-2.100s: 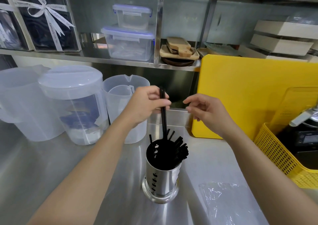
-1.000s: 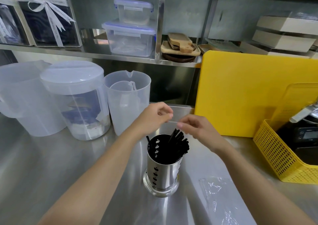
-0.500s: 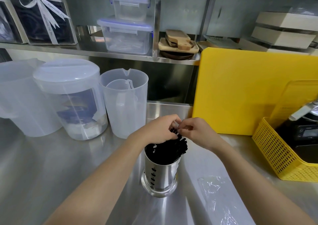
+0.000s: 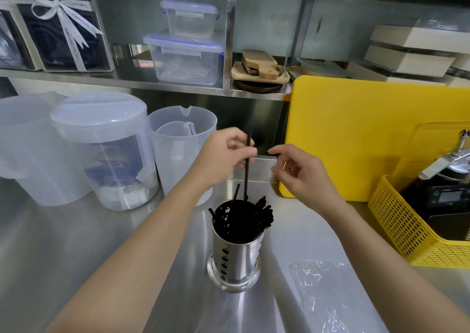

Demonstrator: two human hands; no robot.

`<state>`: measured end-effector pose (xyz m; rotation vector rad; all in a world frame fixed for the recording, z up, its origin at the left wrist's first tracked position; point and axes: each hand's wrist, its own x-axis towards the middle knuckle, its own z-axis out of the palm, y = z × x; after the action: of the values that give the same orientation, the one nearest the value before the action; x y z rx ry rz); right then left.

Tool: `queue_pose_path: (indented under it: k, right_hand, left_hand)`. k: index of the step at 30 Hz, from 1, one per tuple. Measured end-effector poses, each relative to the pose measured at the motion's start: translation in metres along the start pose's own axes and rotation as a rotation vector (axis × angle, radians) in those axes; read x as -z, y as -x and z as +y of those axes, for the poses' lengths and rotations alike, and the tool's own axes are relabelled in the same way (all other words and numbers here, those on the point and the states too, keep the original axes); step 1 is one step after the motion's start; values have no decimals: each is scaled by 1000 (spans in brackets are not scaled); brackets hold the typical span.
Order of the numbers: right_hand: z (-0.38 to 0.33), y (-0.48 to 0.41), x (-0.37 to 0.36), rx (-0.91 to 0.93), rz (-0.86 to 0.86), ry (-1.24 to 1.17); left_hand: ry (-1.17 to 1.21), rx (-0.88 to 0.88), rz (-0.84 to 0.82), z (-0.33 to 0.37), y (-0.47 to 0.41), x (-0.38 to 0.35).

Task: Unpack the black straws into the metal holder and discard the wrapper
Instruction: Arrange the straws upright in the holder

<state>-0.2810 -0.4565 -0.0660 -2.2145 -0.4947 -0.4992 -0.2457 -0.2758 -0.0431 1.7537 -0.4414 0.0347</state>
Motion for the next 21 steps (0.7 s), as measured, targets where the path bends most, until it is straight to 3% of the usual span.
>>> queue_pose_path:
  k: [3, 6, 14, 18, 21]
  right_hand:
    - [1, 2, -2, 88, -115, 165]
    - [-2, 4, -5, 167, -178, 172]
    - [-23, 6, -10, 346, -3, -48]
    - [-34, 8, -11, 135, 169, -232]
    - [-37, 9, -12, 49, 155, -303]
  left_hand:
    - [191, 53, 134, 12, 2, 7]
    - [322, 142, 216, 14, 4, 11]
    - [662, 458, 134, -2, 12, 12]
    - [401, 517, 234, -15, 17, 16]
    - [189, 423, 322, -19, 23, 20]
